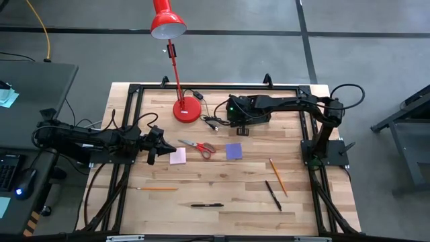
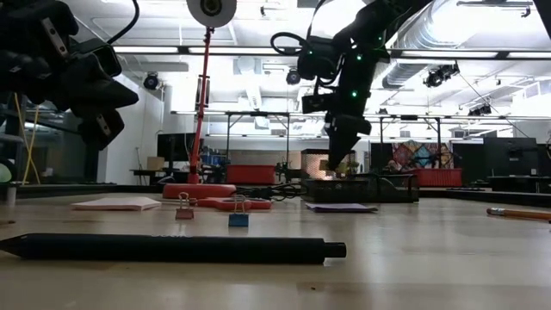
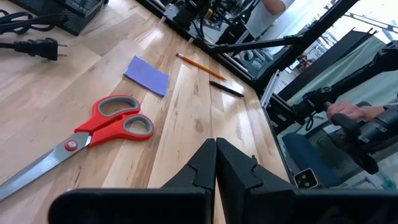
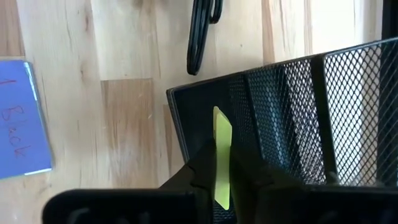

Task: Pick and place office supplies into organizer
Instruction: Put the light green eraser into the black desk organizer, then put the pink binder clip into the black desk organizer

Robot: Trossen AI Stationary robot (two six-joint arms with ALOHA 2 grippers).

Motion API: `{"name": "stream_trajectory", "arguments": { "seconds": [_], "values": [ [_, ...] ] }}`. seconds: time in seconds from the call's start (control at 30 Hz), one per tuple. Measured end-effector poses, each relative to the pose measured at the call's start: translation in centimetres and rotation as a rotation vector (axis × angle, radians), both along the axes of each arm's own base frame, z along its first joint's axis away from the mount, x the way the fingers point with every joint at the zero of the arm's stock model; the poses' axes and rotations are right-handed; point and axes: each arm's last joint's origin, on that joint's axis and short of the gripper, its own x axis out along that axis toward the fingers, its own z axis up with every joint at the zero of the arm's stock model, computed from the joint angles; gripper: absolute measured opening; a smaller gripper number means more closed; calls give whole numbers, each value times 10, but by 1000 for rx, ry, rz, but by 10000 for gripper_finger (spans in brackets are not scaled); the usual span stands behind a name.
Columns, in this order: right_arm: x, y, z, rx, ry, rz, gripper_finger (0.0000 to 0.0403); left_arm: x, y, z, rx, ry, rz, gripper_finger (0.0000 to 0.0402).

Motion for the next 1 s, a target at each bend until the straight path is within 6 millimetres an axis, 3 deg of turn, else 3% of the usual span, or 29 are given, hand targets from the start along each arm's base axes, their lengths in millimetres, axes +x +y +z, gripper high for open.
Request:
{"name": "stream_trajectory", "arguments": {
  "seconds": [1.0],
  "values": [
    [-1,-3,0,-22,14,-3,57,0,0,0,-7,-1,1,1]
  ]
}}
